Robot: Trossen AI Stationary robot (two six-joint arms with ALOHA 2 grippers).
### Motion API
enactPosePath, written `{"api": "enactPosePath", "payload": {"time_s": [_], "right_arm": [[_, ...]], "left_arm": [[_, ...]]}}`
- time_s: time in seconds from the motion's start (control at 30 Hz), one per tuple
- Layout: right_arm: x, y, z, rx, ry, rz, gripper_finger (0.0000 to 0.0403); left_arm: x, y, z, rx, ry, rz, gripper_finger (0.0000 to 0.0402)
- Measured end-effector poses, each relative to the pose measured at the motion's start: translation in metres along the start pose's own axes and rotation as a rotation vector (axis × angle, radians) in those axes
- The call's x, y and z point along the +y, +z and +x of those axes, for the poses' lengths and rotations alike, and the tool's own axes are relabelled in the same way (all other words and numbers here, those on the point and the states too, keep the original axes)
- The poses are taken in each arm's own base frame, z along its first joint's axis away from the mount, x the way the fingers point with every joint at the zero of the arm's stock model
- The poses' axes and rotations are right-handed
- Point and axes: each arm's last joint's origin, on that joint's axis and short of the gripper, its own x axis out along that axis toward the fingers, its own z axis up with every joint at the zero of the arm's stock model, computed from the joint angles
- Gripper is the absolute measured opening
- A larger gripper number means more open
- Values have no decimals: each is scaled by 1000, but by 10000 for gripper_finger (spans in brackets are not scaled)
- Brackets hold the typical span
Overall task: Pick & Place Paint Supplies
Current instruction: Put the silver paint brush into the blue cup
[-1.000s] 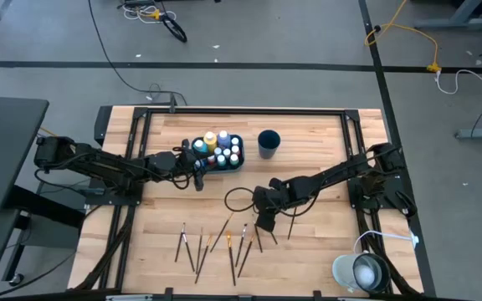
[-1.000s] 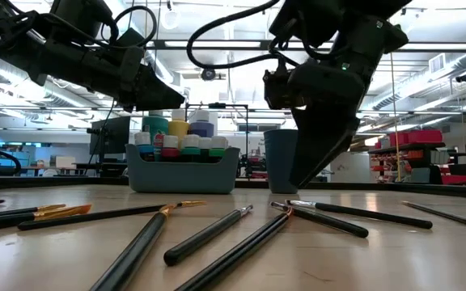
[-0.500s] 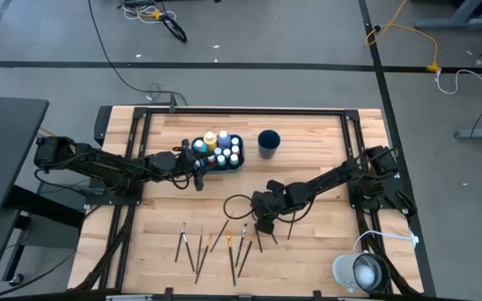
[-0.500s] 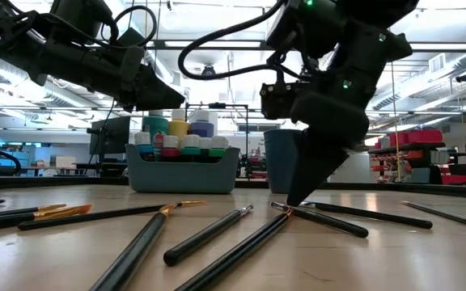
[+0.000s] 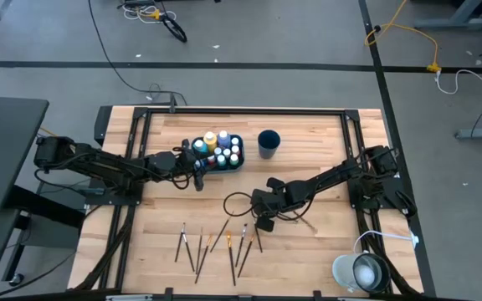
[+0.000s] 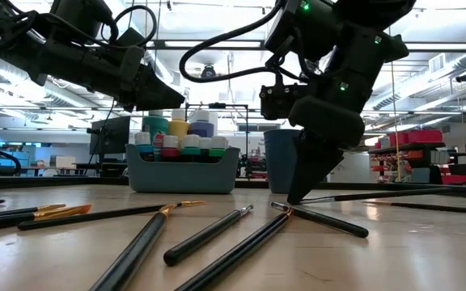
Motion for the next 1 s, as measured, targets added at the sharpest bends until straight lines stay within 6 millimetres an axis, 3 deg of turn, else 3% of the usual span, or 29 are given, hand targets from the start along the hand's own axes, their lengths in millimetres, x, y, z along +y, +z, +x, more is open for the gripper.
{"api": "enactPosePath", "payload": {"time_s": [0.37, 0.63, 1.0], "right_arm": [[-10, 9, -8, -68, -28, -65, 1], [-22, 31, -59, -300, -158, -104, 0], [-58, 62, -129, -627, -423, -149, 0]], "left_arm": [[0, 0, 0, -2, 0, 1, 190], [0, 1, 0, -9, -1, -1, 190], [0, 2, 0, -18, -1, -13, 190]]}}
